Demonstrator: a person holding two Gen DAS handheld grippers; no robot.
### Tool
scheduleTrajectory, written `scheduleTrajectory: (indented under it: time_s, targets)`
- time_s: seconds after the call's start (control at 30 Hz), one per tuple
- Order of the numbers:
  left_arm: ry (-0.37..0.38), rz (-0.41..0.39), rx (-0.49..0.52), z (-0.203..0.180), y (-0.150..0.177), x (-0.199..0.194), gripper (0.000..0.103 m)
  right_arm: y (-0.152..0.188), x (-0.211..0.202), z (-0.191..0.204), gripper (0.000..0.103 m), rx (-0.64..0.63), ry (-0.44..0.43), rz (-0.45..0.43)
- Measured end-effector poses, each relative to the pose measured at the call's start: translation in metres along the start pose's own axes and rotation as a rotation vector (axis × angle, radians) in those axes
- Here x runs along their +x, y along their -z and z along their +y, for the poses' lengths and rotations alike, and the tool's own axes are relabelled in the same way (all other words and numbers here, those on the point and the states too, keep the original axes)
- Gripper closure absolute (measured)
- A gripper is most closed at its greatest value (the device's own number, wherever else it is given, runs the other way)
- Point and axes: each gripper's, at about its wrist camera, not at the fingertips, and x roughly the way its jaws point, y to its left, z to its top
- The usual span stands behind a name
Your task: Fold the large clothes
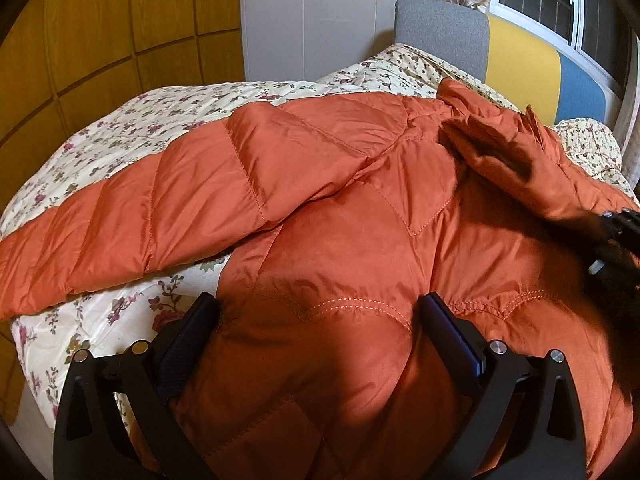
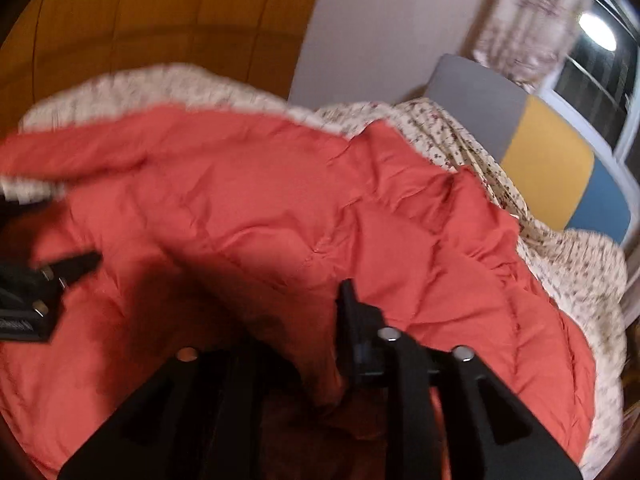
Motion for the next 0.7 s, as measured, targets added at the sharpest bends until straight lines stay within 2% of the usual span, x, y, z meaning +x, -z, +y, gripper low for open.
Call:
scheduleTrajectory:
  time_s: [0.1,0.17,0.23,0.27,0.37,0.47,0.57,0.67,0.7]
  targets:
    - [0.0,0.002,0.0,0.0,-0.001,0.001,0.003,0.001,0.009,0.01,0.077,-0.044,0.043,0.022]
    - [0.003,0.004,-0.001,0.0,-0.001,0.001,0.003,0.001,0.011,0.007,0.066,-0.033,0.059,0.025]
    - [-0.003,0.011,0.006,-0.001,-0.002,0.001,0.003,0.0,0.007,0.001,0.035,-0.004,0.071,0.019]
    - [-0.01,0.018,0.014,-0.002,-0.003,0.0,0.003,0.001,0.002,-0.009,0.029,0.029,0.054,0.015]
    - [-0.009,0.037,0.015,-0.005,-0.008,-0.011,0.003,0.011,-0.043,-0.015,0.027,0.11,-0.021,-0.024]
    - [0.018,-0.045,-0.083,-0.003,-0.021,-0.036,0.003,0.026,-0.082,-0.04,0.009,0.205,-0.017,-0.088]
    - [0.09,-0.132,-0.155,-0.012,-0.04,-0.055,0.003,0.049,-0.116,-0.074,0.006,0.343,0.025,-0.162]
    - [0.113,-0.167,-0.089,-0.045,-0.06,-0.052,0.003,0.067,-0.129,-0.1,0.002,0.445,0.103,-0.175]
    - [0.113,-0.165,-0.043,-0.059,-0.065,-0.044,0.003,0.073,-0.131,-0.111,0.002,0.485,0.162,-0.168]
